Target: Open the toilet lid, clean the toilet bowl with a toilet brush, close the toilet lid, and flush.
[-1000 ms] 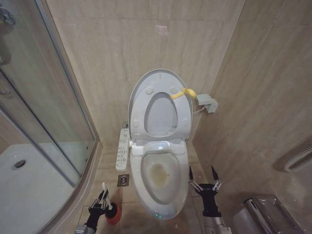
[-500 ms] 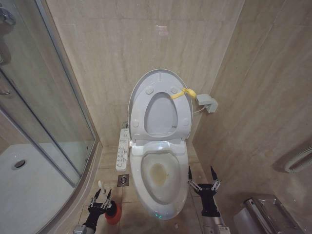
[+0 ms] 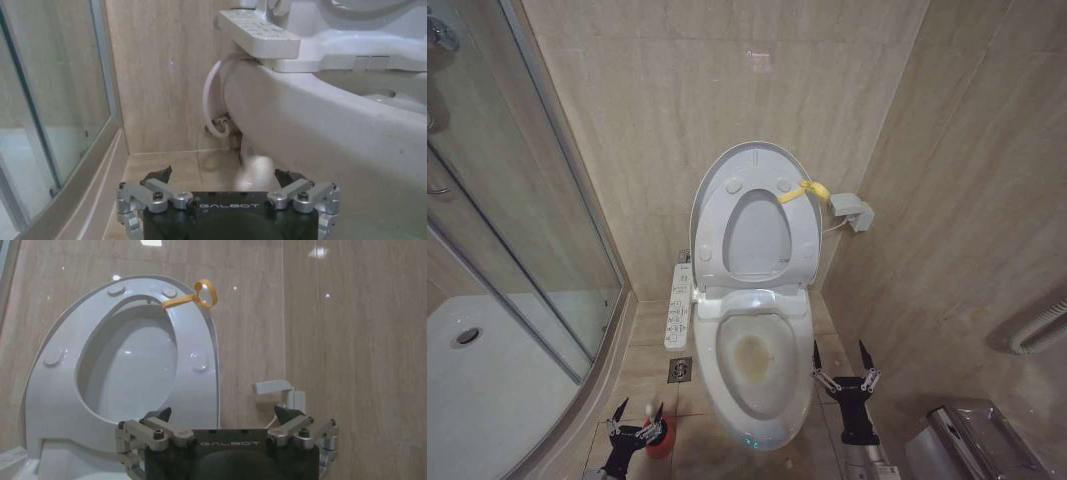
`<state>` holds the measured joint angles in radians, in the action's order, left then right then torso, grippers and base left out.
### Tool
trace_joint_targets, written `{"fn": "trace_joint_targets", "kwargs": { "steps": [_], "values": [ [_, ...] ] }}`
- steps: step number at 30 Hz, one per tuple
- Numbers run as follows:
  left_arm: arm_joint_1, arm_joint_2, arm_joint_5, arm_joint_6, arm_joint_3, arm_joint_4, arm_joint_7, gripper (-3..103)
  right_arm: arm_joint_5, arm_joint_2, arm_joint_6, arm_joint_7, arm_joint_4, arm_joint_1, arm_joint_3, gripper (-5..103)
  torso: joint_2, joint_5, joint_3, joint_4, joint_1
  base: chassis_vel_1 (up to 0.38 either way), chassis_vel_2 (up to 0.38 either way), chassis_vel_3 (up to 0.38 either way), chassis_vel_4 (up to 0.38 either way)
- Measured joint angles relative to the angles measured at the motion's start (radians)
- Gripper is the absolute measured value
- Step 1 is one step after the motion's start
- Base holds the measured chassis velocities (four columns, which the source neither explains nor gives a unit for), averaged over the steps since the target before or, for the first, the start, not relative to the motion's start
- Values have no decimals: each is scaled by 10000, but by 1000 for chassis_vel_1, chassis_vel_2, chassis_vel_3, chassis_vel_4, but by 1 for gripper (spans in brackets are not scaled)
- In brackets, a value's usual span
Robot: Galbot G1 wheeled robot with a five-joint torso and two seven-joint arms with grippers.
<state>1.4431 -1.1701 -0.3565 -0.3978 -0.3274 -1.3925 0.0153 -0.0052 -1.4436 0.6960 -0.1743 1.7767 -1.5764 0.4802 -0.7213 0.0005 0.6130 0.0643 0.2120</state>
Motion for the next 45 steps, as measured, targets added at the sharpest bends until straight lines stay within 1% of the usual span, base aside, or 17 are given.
{"fn": "trace_joint_targets", "kwargs": {
  "steps": [6, 10, 11, 13, 14, 16, 18, 19, 21, 23, 24, 26, 29, 31, 34, 37, 45],
  "values": [
    [271, 33, 0, -129, -176, -499, -13, 100, 5, -9, 3, 0, 34, -38, -6, 100, 0, 0, 0, 0, 0, 0, 0, 0, 0],
    [887, 180, -9, -347, -533, -1726, -106, 100, 3, -47, -20, -76, 80, -70, -67, 100, 0, 1, 0, -2, 0, 0, 0, 0, 0],
    [887, 180, -9, -347, -533, -1726, -106, 100, 3, -47, -20, -76, 80, -70, -67, 100, 0, 1, 0, -2, 0, 0, 0, 0, 0],
    [1198, 198, 173, -206, -689, -2658, -550, 100, 2, -69, -78, -124, 154, -24, -78, 100, 0, 1, 0, -1, 0, 0, 0, 0, 0],
    [1198, 198, 173, -206, -689, -2658, -550, 100, 2, -69, -78, -124, 154, -24, -78, 100, 0, 1, 0, -1, 0, 0, 0, 0, 0],
    [1391, 146, 540, 239, -786, -3488, -1310, 100, 1, -72, -111, -145, 251, 4, -81, 100, 0, 1, 0, 0, 0, 0, 0, 0, 0],
    [1578, 93, 678, 966, -866, -4595, -2297, 100, 12, -64, -157, -161, 460, 27, -76, 100, 0, 1, 0, -1, 0, 0, 0, 0, 0],
    [1578, 93, 678, 966, -866, -4595, -2297, 100, 12, -64, -157, -161, 460, 27, -76, 100, 0, 1, 0, -1, 0, 0, 0, 0, 0],
    [1728, 82, 666, 1478, -946, -5468, -2798, 100, 41, -25, -254, -234, 720, 32, -56, 100, 0, 1, 0, 0, 0, 0, 0, 0, 0],
    [1914, 79, 563, 2026, -1076, -6405, -3044, 100, 145, 36, -403, -329, 1074, 36, -15, 100, 0, 0, 1, -1, 0, 0, 0, 0, 0],
    [2024, 81, 528, 2312, -1171, -6942, -3086, 100, 222, 87, -496, -392, 1291, 39, 14, 100, 0, 0, 1, -1, 0, 0, 0, 0, 0],
    [2096, 87, 521, 2504, -1280, -7365, -3077, 100, 257, 123, -590, -454, 1490, 40, 50, 100, 0, 0, 0, -1, 0, 0, 0, 0, 0],
    [2200, 126, 528, 2746, -1519, -8145, -2887, 100, 285, 186, -710, -518, 1796, 48, 143, 100, 0, -1, 0, 0, 0, 0, 0, 0, 0],
    [2293, 234, 539, 2893, -1782, -8800, -2573, 100, 386, 234, -761, -535, 2043, 72, 237, 100, 0, 1, 1, -1, 0, 0, 0, 0, 0],
    [2357, 478, 580, 2914, -2210, -9463, -2212, 100, 617, 259, -776, -533, 2287, 110, 392, 100, 0, 1, 0, -1, 0, 0, 0, 0, 0],
    [2374, 602, 469, 2910, -2435, -9696, -2145, 100, 738, 225, -815, -552, 2378, 132, 479, 100, 0, 0, 0, 0, 0, 0, 0, 0, 0],
    [2404, 489, 77, 2515, -2520, -9767, -2030, 100, 830, 88, -822, -580, 2372, 197, 497, 100, 0, 0, 1, -1, 0, 0, 0, 0, 0]
  ]
}}
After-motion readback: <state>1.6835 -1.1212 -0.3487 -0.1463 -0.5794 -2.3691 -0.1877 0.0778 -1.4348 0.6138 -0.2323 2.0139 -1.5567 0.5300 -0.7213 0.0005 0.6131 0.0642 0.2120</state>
